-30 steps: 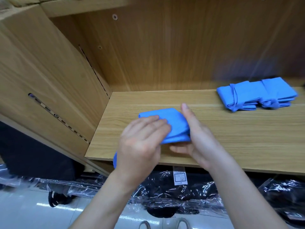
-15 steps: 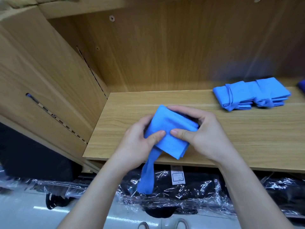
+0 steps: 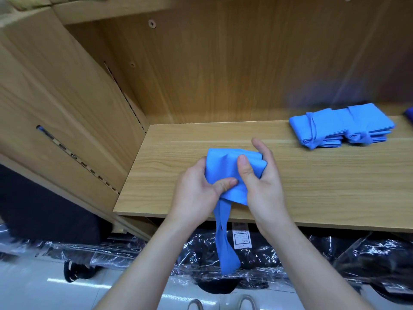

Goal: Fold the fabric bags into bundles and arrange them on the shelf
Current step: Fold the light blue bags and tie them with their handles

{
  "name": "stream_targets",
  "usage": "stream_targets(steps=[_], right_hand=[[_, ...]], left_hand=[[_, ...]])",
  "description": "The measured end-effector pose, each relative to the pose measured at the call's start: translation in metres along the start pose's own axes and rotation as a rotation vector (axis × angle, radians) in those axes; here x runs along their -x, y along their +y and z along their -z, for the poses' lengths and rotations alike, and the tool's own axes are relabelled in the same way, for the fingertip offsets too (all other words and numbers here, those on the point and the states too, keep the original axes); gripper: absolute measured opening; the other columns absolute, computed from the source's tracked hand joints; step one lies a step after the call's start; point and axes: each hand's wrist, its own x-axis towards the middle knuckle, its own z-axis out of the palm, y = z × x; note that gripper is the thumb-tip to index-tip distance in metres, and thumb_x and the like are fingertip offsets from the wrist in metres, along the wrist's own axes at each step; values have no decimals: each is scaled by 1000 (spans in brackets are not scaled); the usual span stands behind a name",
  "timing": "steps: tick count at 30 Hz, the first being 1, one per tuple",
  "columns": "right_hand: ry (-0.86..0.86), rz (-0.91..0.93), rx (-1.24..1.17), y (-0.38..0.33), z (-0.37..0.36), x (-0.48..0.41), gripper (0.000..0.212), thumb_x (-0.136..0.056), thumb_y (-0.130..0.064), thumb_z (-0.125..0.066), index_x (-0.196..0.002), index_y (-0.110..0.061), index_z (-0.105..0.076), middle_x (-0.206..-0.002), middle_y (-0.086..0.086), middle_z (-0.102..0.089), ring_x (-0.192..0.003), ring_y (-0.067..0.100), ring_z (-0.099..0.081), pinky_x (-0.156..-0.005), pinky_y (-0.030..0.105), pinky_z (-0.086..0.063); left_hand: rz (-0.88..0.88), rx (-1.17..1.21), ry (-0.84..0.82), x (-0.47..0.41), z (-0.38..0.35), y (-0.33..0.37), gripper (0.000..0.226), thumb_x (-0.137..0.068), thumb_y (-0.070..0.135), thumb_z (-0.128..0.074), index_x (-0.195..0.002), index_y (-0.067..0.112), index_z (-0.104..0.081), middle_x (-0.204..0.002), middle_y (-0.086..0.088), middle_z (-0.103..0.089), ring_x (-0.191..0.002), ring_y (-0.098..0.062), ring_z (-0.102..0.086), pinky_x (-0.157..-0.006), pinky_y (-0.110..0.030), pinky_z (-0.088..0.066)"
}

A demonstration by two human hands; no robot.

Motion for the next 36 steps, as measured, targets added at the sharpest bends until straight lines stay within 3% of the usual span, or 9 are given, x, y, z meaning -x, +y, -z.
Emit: stream_targets(steps=[6,10,13,17,19,22,26,33,36], right_hand=[[-24,59,48,5,11,-8,16,-83,-19,-72,-92,-21,-59,-78,-16,-63,-70,1,-56,-66,18,-46],[-341,128,531,-2,28,-16,55,-71,-49,-75,-120,-40,-52,-104,-20,-55,-91,-9,-52,-84,15,-40],[-505,155,865,-11,28,-27,75,-71,-70,-63,-137,-39,-45,-120,-14,-58,-110,4,-53,-98,27,-42],[-543,171,626,-24,34,-39,29,-75,-44,-70,-83,-18,-60,-75,-5,-66,-68,5,-57,-63,31,-47],[-542,118,472,-32,43,-43,26,-76,-38,-70,-81,-15,-59,-73,-4,-66,-67,5,-57,-60,28,-46],[-560,64,319,-47,54,-49,21,-80,-31,-74,-83,-16,-60,-71,-11,-69,-66,3,-62,-58,18,-49],[-518,91,361,-52,62,-56,23,-70,-35,-66,-83,-16,-62,-71,-12,-69,-66,3,-63,-59,20,-50],[-285,94,389,-34,70,-67,27,-70,-44,-64,-87,-23,-63,-76,-20,-70,-72,0,-65,-67,23,-53],[-203,102,454,-20,69,-70,20,-80,-42,-67,-87,-24,-64,-82,-12,-72,-79,9,-67,-73,33,-54]], left_hand=[[27,8,-118,-3,2,-1,29,-73,14,-83,-84,30,-61,-83,16,-69,-74,0,-64,-68,-19,-50],[-34,-185,-191,-9,15,-6,28,-63,43,-74,-84,28,-64,-76,11,-71,-77,-16,-68,-70,-39,-55],[-156,-409,-236,-9,12,-2,25,-61,49,-73,-71,35,-56,-61,15,-60,-66,-15,-59,-60,-34,-47],[-24,39,-372,-10,16,-3,38,-60,32,-84,-93,29,-66,-85,6,-74,-76,-10,-65,-72,-33,-53],[94,232,-518,-11,30,-10,46,-68,34,-80,-108,20,-63,-95,-6,-75,-83,-14,-66,-78,-30,-54],[222,250,-690,-7,48,-22,41,-66,49,-78,-94,20,-70,-73,-10,-68,-64,-16,-57,-58,-21,-44],[238,302,-575,-11,63,-32,46,-47,55,-90,-63,18,-67,-48,4,-46,-44,-7,-37,-44,-15,-29],[134,872,-347,-10,92,-36,40,-49,37,-94,-62,16,-62,-47,9,-35,-45,-6,-30,-46,-17,-32],[228,996,-180,-8,86,-32,55,-35,24,-98,-82,10,-74,-53,4,-49,-46,-7,-48,-48,-17,-46]])
